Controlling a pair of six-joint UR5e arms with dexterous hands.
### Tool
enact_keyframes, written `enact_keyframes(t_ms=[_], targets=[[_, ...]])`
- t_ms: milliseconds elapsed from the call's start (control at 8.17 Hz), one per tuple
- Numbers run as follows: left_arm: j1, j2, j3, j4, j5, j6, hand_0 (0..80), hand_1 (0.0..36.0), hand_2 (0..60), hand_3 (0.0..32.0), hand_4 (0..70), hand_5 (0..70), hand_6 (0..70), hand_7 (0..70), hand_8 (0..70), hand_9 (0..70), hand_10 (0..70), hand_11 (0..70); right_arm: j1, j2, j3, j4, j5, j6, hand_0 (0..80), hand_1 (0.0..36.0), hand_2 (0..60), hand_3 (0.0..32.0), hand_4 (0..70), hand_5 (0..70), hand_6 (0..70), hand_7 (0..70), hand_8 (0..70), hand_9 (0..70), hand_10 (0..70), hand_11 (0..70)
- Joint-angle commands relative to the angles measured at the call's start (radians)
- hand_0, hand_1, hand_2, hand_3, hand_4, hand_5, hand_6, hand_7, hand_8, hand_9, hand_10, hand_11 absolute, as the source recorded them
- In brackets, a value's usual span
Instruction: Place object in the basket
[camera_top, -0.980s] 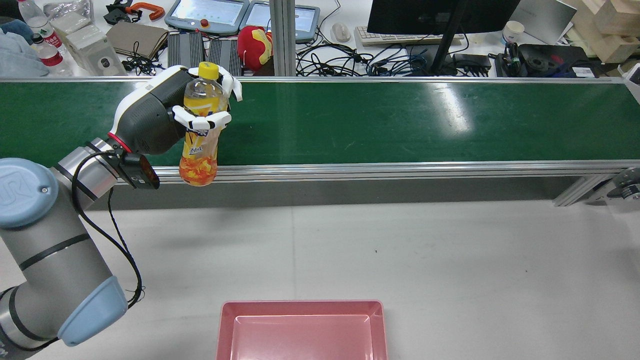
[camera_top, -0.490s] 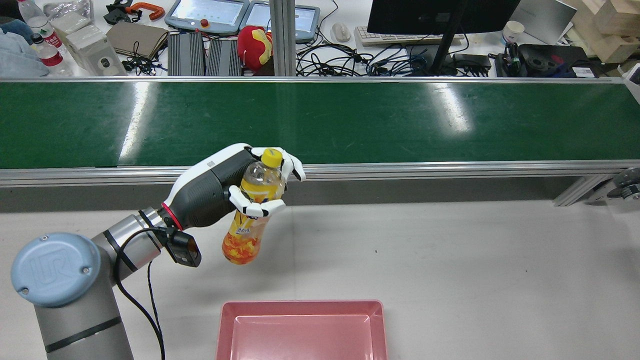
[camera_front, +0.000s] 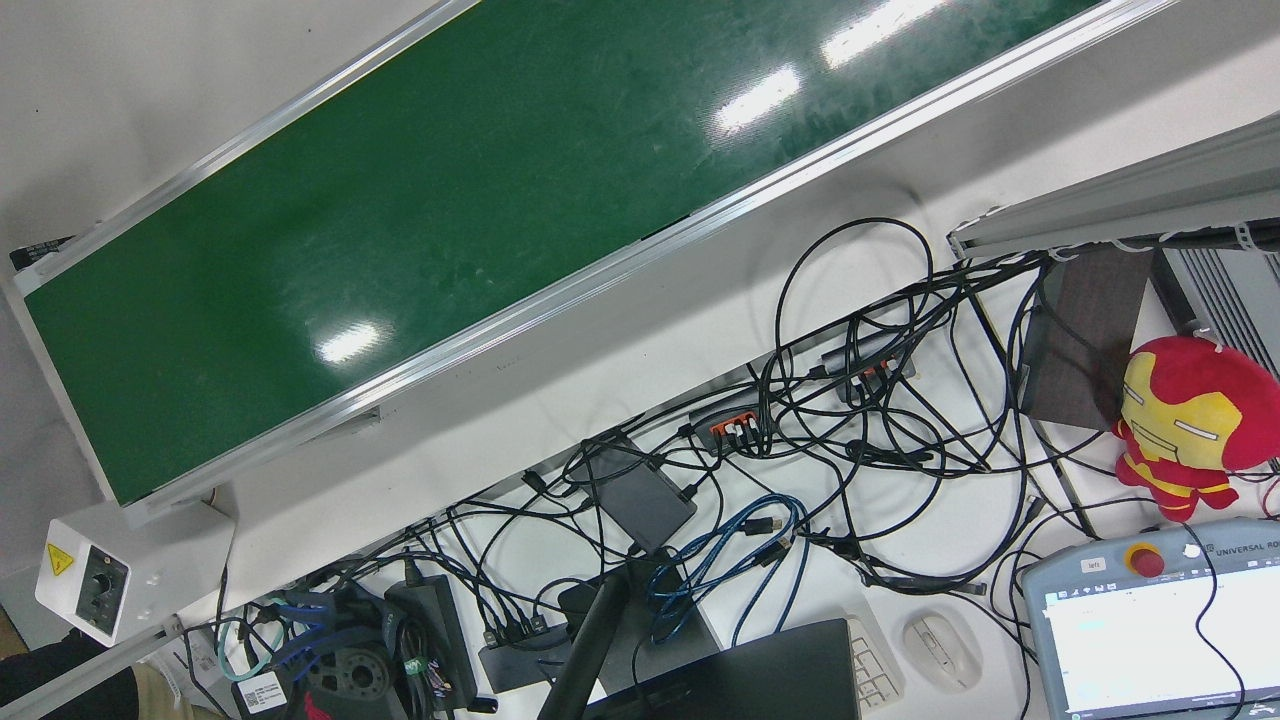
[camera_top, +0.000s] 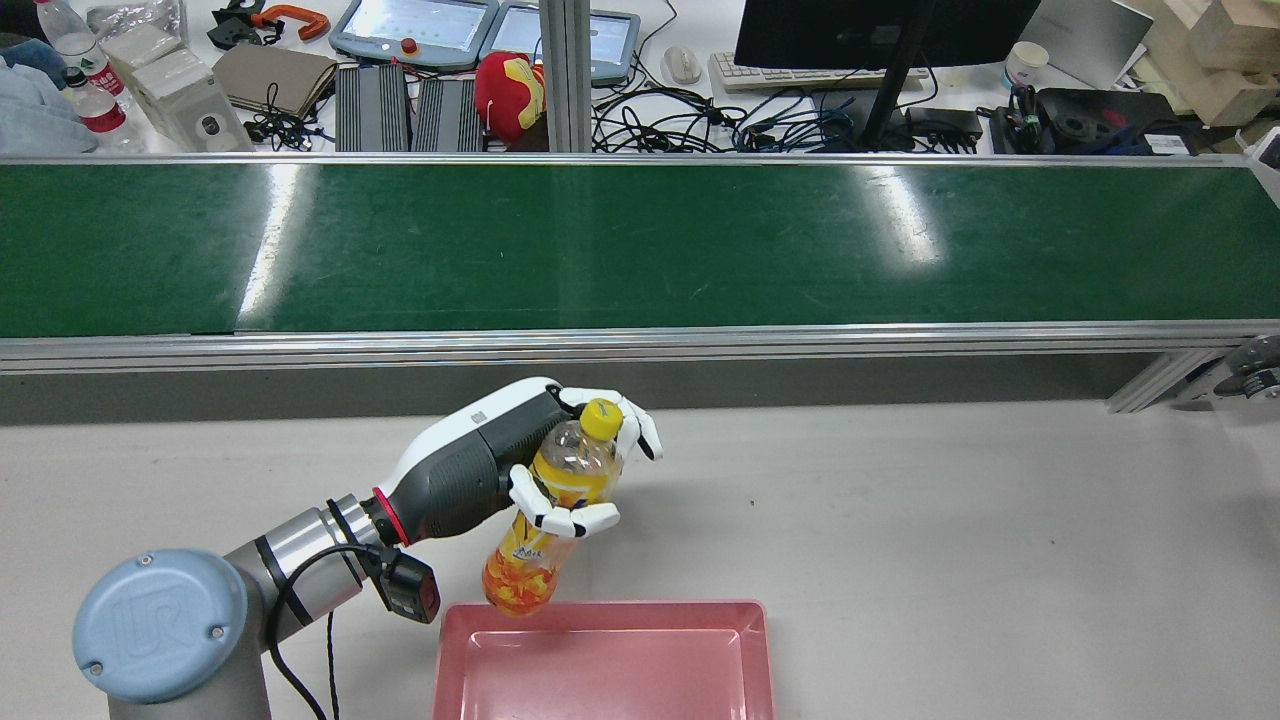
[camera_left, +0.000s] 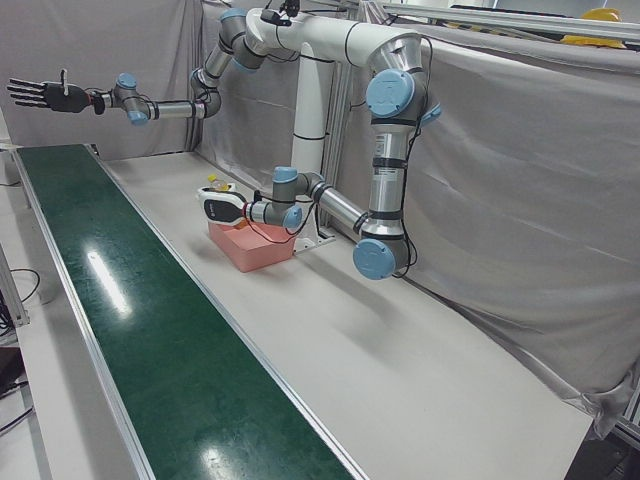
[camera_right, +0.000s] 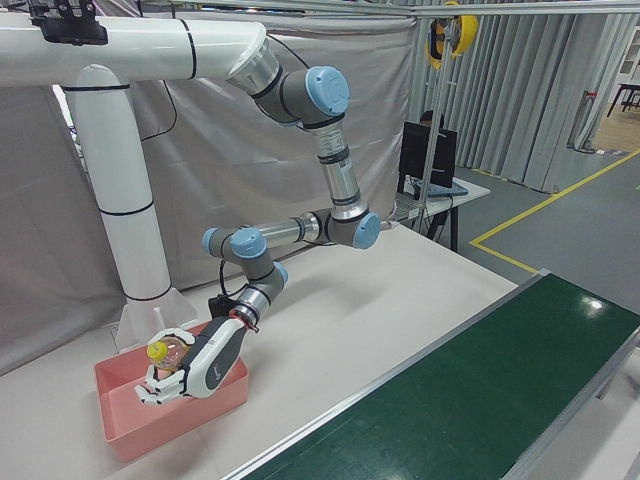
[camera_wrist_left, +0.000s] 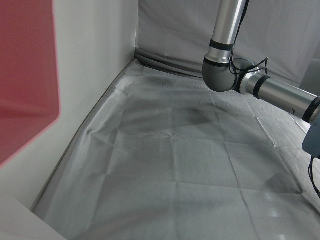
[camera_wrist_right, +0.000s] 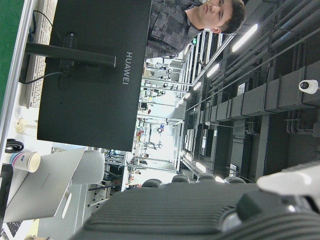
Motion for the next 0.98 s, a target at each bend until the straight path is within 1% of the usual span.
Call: enact_keyframes(t_ms=[0,122,245,367,490,612,735,857], targets=[[0.050,0.053,-0.032,0.000,0.001,0.010,64.5,19.3,10.8,0.0,37.7,70.0,29.3,35.5,49.8,64.6,53.1,70.0,-0.001,0.000,0.000,0.001,0.000,0.000,0.0,0.0,0.0,0.0,0.0,0.0,0.0,0.0,0.0,0.0,0.0,0.0],[0.053,0.083,-0.072,0.035,0.003,0.011,62.0,18.0,0.1,0.0,24.3,64.4,15.4,24.9,36.2,48.3,43.1,62.2,-0.001,0.000,0.000,-0.001,0.000,0.000,0.0,0.0,0.0,0.0,0.0,0.0,0.0,0.0,0.0,0.0,0.0,0.0],[0.056,0.095,-0.119,0.088,0.001,0.011,60.9,20.7,3.5,0.0,12.0,57.5,11.5,22.1,25.1,35.0,36.1,53.0,-0.001,0.000,0.000,0.001,0.000,0.000,0.0,0.0,0.0,0.0,0.0,0.0,0.0,0.0,0.0,0.0,0.0,0.0],[0.061,0.118,-0.138,0.090,0.001,0.011,62.3,22.4,2.5,0.0,7.8,52.4,8.7,17.4,18.9,26.3,31.3,47.1,-0.001,0.000,0.000,0.001,0.000,0.000,0.0,0.0,0.0,0.0,0.0,0.0,0.0,0.0,0.0,0.0,0.0,0.0],[0.069,0.120,-0.140,0.089,0.001,0.011,61.3,21.8,0.0,0.0,5.3,44.2,5.3,7.9,15.4,20.1,24.6,38.4,-0.001,0.000,0.000,0.001,0.000,0.000,0.0,0.0,0.0,0.0,0.0,0.0,0.0,0.0,0.0,0.0,0.0,0.0],[0.069,0.118,-0.140,0.087,0.001,0.011,60.0,21.2,0.0,0.0,5.6,38.9,3.9,4.7,13.9,17.7,20.2,31.9,-0.001,0.000,0.000,-0.001,0.000,0.000,0.0,0.0,0.0,0.0,0.0,0.0,0.0,0.0,0.0,0.0,0.0,0.0],[0.066,0.118,-0.141,0.086,0.001,0.011,59.0,20.9,0.0,0.0,5.1,32.8,2.6,3.3,10.1,12.5,13.3,21.8,-0.001,0.000,0.000,-0.001,-0.001,0.000,0.0,0.0,0.0,0.0,0.0,0.0,0.0,0.0,0.0,0.0,0.0,0.0],[0.063,0.118,-0.141,0.069,0.001,0.011,59.4,21.0,0.0,0.0,3.6,27.9,2.0,2.4,7.1,8.5,11.0,18.5,0.001,0.000,0.000,-0.001,0.000,0.000,0.0,0.0,0.0,0.0,0.0,0.0,0.0,0.0,0.0,0.0,0.0,0.0]])
